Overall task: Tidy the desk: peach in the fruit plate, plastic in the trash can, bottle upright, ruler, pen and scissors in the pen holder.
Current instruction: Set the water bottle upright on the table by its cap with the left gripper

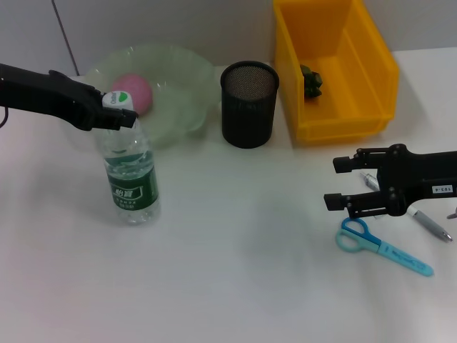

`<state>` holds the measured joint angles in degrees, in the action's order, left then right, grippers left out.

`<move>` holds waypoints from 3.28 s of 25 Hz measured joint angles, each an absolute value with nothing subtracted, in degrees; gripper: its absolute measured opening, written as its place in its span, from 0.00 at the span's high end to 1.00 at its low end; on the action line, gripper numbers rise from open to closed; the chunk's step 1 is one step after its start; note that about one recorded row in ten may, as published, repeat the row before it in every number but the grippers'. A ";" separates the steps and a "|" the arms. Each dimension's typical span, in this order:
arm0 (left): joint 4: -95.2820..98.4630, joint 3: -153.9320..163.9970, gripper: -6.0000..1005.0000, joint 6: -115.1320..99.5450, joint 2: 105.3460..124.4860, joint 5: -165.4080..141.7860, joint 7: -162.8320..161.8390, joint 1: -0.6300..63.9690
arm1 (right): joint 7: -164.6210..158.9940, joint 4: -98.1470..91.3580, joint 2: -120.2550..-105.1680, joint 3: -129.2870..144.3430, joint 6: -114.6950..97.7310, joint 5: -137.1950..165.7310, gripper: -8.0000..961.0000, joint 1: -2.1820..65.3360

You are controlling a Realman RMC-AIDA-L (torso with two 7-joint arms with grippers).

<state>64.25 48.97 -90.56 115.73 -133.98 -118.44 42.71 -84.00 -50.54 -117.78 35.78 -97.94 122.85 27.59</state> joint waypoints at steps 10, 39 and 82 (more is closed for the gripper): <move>65.93 46.96 0.53 -91.08 115.33 -128.67 -115.20 39.24 | -83.29 -49.69 -117.70 35.78 -98.00 122.80 0.18 27.78; 65.94 46.23 0.52 -79.13 117.23 -124.36 -102.69 31.59 | -82.61 -49.57 -117.77 36.28 -98.09 122.25 0.18 28.03; 65.20 46.47 0.51 -75.61 117.94 -124.50 -103.35 31.50 | -82.90 -49.57 -117.59 35.86 -98.00 122.16 0.18 28.75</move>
<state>65.20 46.47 -75.61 117.94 -124.50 -103.35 31.50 -82.90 -49.57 -117.59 35.86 -98.00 122.16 28.75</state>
